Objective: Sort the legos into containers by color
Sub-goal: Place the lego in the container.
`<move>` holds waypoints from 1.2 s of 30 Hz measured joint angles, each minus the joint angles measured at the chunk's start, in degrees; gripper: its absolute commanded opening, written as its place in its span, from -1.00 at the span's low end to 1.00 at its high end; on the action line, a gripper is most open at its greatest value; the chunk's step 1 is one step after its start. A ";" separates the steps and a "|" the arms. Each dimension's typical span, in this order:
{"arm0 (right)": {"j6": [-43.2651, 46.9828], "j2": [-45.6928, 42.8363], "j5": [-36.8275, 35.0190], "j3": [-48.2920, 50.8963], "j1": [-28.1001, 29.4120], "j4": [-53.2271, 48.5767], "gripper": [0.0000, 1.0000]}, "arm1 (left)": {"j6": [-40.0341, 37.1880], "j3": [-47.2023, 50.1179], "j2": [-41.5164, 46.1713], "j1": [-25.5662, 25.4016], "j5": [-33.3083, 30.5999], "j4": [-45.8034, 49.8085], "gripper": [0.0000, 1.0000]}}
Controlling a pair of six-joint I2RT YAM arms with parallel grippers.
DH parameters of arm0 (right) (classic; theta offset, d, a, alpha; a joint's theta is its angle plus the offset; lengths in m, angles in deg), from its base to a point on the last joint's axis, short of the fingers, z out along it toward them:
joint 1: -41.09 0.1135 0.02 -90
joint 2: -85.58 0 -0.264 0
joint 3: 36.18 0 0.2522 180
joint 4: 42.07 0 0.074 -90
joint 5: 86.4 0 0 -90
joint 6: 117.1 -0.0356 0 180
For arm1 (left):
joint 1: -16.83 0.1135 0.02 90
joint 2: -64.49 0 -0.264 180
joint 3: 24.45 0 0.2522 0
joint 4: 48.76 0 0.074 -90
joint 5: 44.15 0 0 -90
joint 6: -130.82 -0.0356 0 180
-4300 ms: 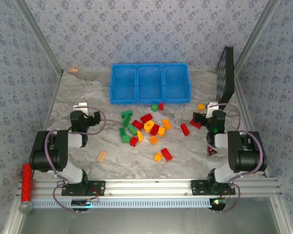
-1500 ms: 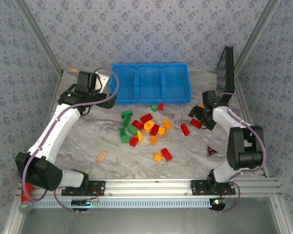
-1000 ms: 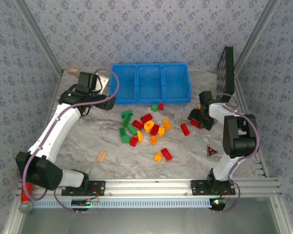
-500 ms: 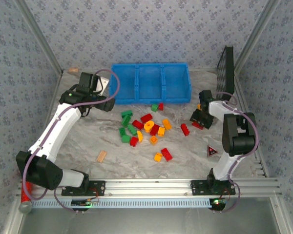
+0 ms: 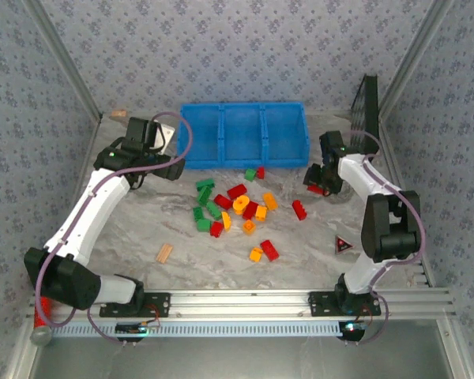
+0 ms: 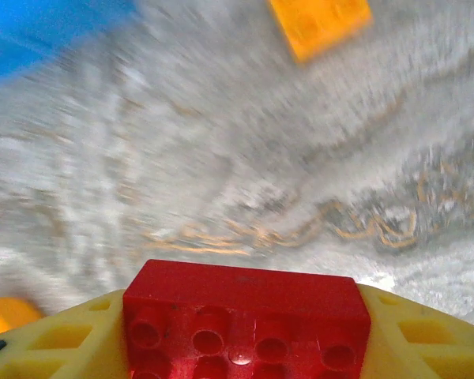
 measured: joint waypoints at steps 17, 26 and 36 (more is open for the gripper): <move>7.89 22.23 -5.86 -37.44 7.91 -2.82 -0.17 | -0.04 0.00 2.71 0.00 -1.60 1.49 1.00; 10.82 36.02 -7.74 -50.14 9.07 -3.78 -0.18 | -0.02 0.35 4.35 0.00 -2.99 3.02 0.99; 10.84 41.62 -7.80 -51.52 9.07 -4.50 -0.06 | 0.00 0.44 4.39 0.00 -3.21 3.98 1.00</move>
